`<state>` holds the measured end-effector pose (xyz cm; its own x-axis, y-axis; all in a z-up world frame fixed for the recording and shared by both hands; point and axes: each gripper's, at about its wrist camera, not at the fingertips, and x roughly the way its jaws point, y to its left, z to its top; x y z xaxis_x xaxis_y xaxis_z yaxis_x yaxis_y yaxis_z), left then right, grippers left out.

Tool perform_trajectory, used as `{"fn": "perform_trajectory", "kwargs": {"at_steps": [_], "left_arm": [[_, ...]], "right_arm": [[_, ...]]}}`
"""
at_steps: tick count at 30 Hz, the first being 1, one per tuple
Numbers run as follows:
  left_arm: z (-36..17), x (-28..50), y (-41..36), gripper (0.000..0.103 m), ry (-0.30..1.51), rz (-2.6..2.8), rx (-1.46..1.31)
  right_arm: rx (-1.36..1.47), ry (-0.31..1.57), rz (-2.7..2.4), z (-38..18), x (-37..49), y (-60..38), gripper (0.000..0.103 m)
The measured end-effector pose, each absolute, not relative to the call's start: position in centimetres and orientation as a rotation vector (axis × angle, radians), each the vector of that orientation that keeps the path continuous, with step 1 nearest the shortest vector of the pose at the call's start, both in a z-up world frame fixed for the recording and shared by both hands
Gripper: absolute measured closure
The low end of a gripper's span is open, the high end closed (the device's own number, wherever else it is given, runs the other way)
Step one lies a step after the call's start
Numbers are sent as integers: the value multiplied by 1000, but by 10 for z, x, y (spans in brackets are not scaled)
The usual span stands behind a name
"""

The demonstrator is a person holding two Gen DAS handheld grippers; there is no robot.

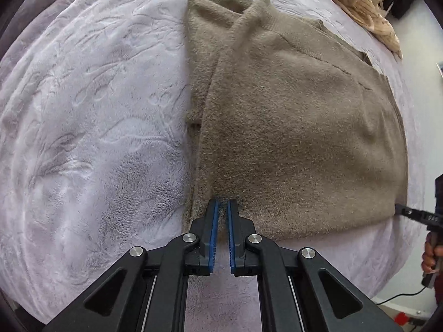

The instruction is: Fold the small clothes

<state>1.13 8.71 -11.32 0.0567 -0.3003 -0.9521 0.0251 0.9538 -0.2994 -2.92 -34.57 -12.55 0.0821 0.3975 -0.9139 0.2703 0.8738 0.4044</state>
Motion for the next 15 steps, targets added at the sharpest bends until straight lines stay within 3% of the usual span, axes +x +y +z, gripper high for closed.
{"fn": "perform_trajectory", "kwargs": {"at_steps": [4, 7, 15], "left_arm": [[-92, 12, 105, 95, 1487, -207, -271], [-68, 29, 101, 95, 1413, -219, -277], [-62, 130, 39, 95, 1302, -217, -178]], "right_arm": [[708, 1463, 13, -121, -47, -380, 101], [690, 1348, 18, -92, -40, -386, 96], [540, 1263, -14, -77, 75, -362, 95]]}}
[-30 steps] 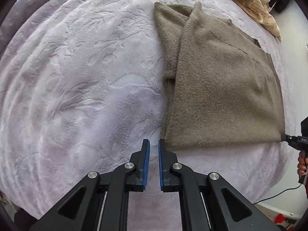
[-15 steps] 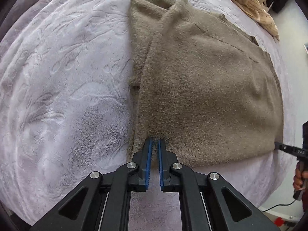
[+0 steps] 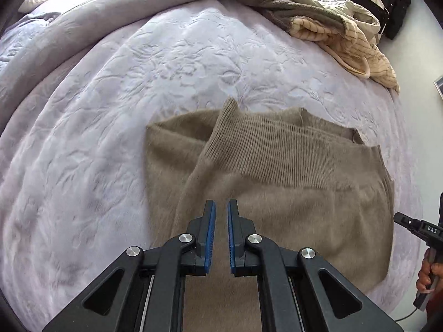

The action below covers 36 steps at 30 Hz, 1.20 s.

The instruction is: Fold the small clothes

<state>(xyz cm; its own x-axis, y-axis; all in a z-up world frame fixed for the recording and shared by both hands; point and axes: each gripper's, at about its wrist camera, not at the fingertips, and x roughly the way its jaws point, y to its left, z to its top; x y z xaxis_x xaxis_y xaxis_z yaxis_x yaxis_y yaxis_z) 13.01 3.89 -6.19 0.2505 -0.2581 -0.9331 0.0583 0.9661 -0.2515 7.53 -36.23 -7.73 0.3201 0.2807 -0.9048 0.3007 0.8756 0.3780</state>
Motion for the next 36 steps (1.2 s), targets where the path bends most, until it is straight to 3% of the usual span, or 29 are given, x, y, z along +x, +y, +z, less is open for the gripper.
{"fn": "perform_trajectory", "kwargs": {"at_steps": [7, 19, 22, 24, 25, 36], "left_arm": [[-108, 169, 29, 95, 1351, -146, -216], [-89, 137, 33, 95, 1424, -135, -144], [-80, 122, 27, 95, 1440, -140, -131], [-74, 112, 23, 95, 1445, -136, -116], [-70, 105, 22, 95, 1447, -133, -112], [-43, 50, -1, 95, 1457, -99, -82]], "right_arm": [[520, 1291, -34, -108, 117, -363, 97], [725, 1284, -8, -109, 89, -385, 96], [705, 1300, 2, -100, 78, -379, 87], [694, 1309, 10, -94, 68, -374, 69], [692, 1313, 12, -92, 64, -371, 66], [701, 1365, 36, -82, 20, -355, 64]]}}
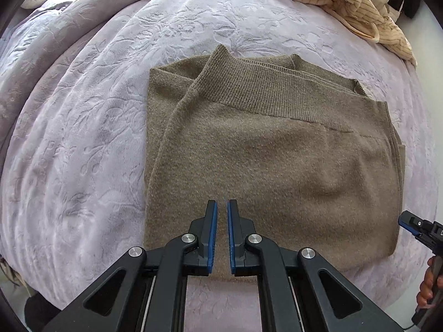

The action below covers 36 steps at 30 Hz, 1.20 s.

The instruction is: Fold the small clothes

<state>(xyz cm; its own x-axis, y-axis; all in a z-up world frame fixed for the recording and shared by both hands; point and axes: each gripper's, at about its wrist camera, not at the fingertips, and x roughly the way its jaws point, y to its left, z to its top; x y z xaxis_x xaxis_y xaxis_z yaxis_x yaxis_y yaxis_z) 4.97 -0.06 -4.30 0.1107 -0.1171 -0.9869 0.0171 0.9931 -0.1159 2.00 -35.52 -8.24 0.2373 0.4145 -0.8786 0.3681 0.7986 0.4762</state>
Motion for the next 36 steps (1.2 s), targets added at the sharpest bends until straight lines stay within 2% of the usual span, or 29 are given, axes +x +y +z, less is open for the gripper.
{"fn": "perform_trajectory", "kwargs": {"at_steps": [9, 21, 31, 32, 33, 34, 36], "left_arm": [[-27, 33, -7, 95, 1449, -112, -28], [-35, 14, -7, 94, 1488, -158, -1], [-45, 3, 11, 94, 1510, -272, 47], [-45, 1, 14, 78, 1508, -275, 53], [-45, 1, 19, 51, 1510, -274, 63], [-45, 1, 24, 0, 1521, -256, 78], [-43, 4, 34, 2, 1471, -250, 89]], "right_arm": [[729, 1378, 67, -84, 8, -336, 64], [674, 1377, 97, -68, -10, -294, 59], [716, 1366, 28, -64, -37, -245, 58], [717, 1366, 24, -63, -39, -239, 58], [715, 1366, 19, -62, -41, -232, 56], [714, 1364, 16, -61, -42, -225, 55], [718, 1363, 15, -60, -45, -213, 54]]}}
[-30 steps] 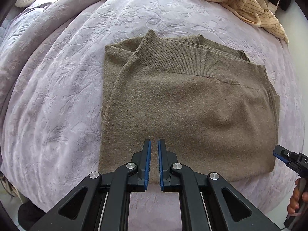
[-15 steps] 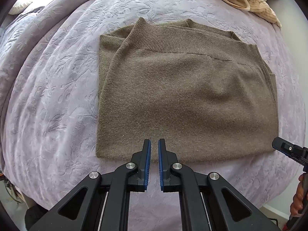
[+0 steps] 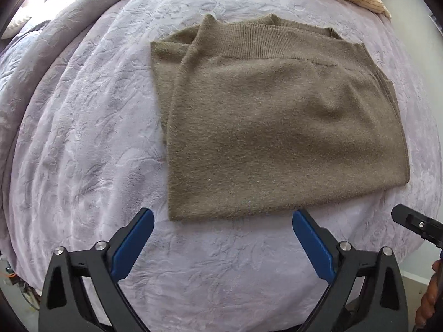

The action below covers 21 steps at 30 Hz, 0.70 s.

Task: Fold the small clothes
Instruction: 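Move both open tools to the side edge of the folded sweater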

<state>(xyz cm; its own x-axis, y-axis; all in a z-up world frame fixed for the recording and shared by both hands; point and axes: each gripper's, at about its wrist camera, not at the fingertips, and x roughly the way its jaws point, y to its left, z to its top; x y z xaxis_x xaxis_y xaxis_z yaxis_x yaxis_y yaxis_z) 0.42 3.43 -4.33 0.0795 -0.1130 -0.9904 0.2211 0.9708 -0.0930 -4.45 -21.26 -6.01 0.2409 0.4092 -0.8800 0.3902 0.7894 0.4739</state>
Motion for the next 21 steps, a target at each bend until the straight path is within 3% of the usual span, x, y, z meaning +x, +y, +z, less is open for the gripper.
{"fn": "perform_trajectory", "kwargs": {"at_steps": [21], "left_arm": [[-67, 34, 106, 2, 1433, -293, -19]], "right_arm": [[666, 1384, 8, -45, -48, -134, 47]]}}
